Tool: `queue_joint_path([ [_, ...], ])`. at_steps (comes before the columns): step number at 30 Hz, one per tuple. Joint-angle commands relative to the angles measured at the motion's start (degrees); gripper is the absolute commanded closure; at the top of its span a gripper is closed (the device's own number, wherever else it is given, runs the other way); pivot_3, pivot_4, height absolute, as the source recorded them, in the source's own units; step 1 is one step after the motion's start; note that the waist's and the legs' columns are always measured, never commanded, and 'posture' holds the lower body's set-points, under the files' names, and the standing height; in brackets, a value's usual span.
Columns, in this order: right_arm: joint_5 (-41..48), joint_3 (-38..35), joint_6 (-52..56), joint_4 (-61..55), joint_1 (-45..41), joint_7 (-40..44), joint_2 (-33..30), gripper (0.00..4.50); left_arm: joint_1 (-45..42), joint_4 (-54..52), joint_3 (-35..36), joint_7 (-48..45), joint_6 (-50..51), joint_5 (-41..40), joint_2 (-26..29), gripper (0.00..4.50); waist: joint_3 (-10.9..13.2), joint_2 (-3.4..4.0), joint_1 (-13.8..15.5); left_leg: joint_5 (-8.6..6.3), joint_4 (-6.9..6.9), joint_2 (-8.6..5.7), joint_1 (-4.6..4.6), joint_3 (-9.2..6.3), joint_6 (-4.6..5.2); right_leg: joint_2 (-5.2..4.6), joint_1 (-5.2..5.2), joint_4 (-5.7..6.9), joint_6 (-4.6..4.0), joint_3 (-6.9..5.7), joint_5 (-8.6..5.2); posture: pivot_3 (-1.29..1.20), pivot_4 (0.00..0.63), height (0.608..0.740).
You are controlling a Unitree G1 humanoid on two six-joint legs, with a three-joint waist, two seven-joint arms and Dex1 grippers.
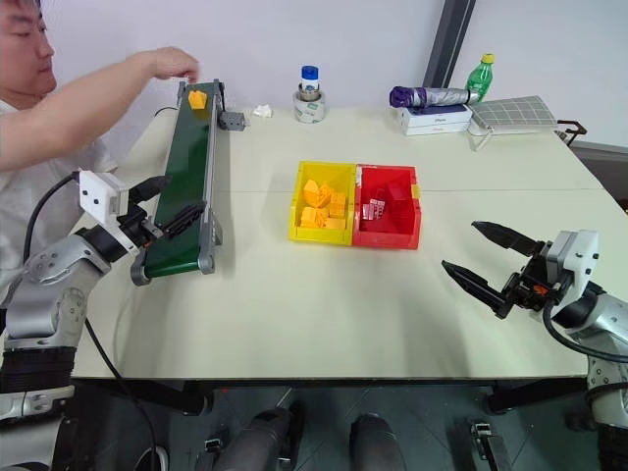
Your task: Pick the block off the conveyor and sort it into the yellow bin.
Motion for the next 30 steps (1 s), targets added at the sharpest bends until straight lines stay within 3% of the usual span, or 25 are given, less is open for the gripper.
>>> queue_joint_path([
  [1,0.3,-0.8,-0.1,-2.6,-0.6,-0.6,-0.3,0.0,-2.1,-0.7,1.4,1.1,-3.0,-0.4,-0.8,0.03,0.0,0.0,0.0,0.0,0.0,0.0,0.0,0.0,0.0,0.0,0.0,0.0,0.0,0.0,0.0,0.0,0.15,0.74],
  [13,-0.2,0.6,0.2,-3.2,-0.7,-1.2,0.0,0.0,2.2,-5.7,2.9,2.6,-1.3,-0.8,-0.7,0.03,0.0,0.01,0.0,0.0,0.0,0.0,0.01,0.0,0.0,0.0,0.0,0.01,0.0,-0.01,0.0,0.0,0.15,0.74],
  [20,-0.7,0.9,0.1,-1.9,-1.5,-0.5,-0.3,0.0,7.7,-12.2,3.7,18.7,-3.3,7.1,-7.1,0.03,0.0,0.01,0.0,0.0,0.03,0.0,0.04,0.0,0.0,-0.01,0.05,0.01,0.01,-0.01,0.01,0.0,0.15,0.74],
  [24,-1.2,1.1,0.3,-1.5,-1.8,-0.1,-0.7,0.0,12.8,-19.6,5.2,30.9,-1.6,11.3,-13.6,0.03,0.0,0.01,0.1,0.0,0.08,-0.01,0.03,0.01,0.0,-0.01,0.08,-0.01,0.02,-0.01,0.01,0.0,0.15,0.74],
  [30,-1.4,1.7,0.6,-2.4,-1.7,-0.5,-0.2,0.0,18.6,-26.1,3.9,39.4,1.5,13.4,-20.7,0.03,0.0,0.03,0.1,0.0,0.14,0.01,0.08,0.0,0.0,0.0,0.16,0.06,0.02,-0.04,0.01,0.0,0.15,0.74],
])
